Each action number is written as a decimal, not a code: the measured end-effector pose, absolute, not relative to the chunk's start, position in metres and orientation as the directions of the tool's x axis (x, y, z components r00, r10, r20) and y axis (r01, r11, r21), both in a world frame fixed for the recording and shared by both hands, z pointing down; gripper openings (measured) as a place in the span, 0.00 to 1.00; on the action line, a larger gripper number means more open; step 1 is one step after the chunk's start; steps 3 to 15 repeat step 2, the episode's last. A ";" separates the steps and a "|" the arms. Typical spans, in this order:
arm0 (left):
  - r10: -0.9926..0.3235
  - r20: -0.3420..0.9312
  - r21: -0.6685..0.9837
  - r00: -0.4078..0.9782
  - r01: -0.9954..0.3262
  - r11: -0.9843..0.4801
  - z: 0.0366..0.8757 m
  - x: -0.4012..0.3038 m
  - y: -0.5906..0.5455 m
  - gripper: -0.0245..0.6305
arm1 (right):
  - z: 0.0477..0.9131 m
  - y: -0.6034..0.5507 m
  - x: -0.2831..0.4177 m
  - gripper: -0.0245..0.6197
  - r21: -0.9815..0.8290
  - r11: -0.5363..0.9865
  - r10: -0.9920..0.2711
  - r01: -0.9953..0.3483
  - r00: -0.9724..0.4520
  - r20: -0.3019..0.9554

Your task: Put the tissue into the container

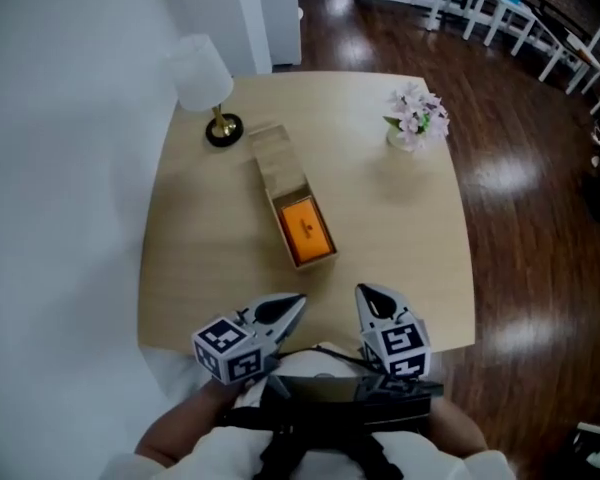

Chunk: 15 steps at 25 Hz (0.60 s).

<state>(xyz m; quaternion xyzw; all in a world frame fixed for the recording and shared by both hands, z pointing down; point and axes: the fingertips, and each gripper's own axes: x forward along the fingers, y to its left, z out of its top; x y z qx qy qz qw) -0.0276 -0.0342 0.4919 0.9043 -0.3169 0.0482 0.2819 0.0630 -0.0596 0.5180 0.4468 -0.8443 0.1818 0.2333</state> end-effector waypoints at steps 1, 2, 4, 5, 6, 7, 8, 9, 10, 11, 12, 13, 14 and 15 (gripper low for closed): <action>-0.547 0.265 0.479 0.794 -0.601 -0.640 0.492 -0.030 -0.036 0.04 | 0.518 -0.062 0.061 0.04 -0.098 0.537 -0.669 -0.838 -0.494 0.555; -0.548 0.264 0.479 0.794 -0.601 -0.640 0.491 -0.031 -0.039 0.04 | 0.517 -0.065 0.059 0.04 -0.098 0.539 -0.669 -0.836 -0.496 0.553; -0.548 0.264 0.479 0.794 -0.601 -0.640 0.491 -0.031 -0.039 0.04 | 0.517 -0.065 0.059 0.04 -0.098 0.539 -0.669 -0.836 -0.496 0.553; -0.548 0.264 0.479 0.794 -0.601 -0.640 0.491 -0.031 -0.039 0.04 | 0.517 -0.065 0.059 0.04 -0.098 0.539 -0.669 -0.836 -0.496 0.553; -0.548 0.264 0.479 0.794 -0.601 -0.640 0.491 -0.031 -0.039 0.04 | 0.517 -0.065 0.059 0.04 -0.098 0.539 -0.669 -0.836 -0.496 0.553; -0.548 0.264 0.479 0.794 -0.601 -0.640 0.491 -0.031 -0.039 0.04 | 0.517 -0.065 0.059 0.04 -0.098 0.539 -0.669 -0.836 -0.496 0.553; -0.548 0.264 0.479 0.794 -0.601 -0.640 0.491 -0.031 -0.039 0.04 | 0.517 -0.065 0.059 0.04 -0.098 0.539 -0.669 -0.836 -0.496 0.553; -0.548 0.264 0.479 0.794 -0.601 -0.640 0.491 -0.031 -0.039 0.04 | 0.517 -0.065 0.059 0.04 -0.098 0.539 -0.669 -0.836 -0.496 0.553; -0.548 0.264 0.479 0.794 -0.601 -0.640 0.491 -0.031 -0.039 0.04 | 0.517 -0.065 0.059 0.04 -0.098 0.539 -0.669 -0.836 -0.496 0.553; -0.548 0.264 0.479 0.794 -0.601 -0.640 0.491 -0.031 -0.039 0.04 | 0.517 -0.065 0.059 0.04 -0.098 0.539 -0.669 -0.836 -0.496 0.553; -0.548 0.264 0.479 0.794 -0.601 -0.640 0.491 -0.031 -0.039 0.04 | 0.517 -0.065 0.059 0.04 -0.098 0.539 -0.669 -0.836 -0.496 0.553; -0.548 0.264 0.479 0.794 -0.601 -0.640 0.491 -0.031 -0.039 0.04 | 0.517 -0.065 0.059 0.04 -0.098 0.539 -0.669 -0.836 -0.496 0.553; -0.548 0.264 0.479 0.794 -0.601 -0.640 0.491 -0.031 -0.039 0.04 | 0.517 -0.065 0.059 0.04 -0.098 0.539 -0.669 -0.836 -0.496 0.553; -0.548 0.264 0.479 0.794 -0.601 -0.640 0.491 -0.031 -0.039 0.04 | 0.517 -0.065 0.059 0.04 -0.098 0.539 -0.669 -0.836 -0.496 0.553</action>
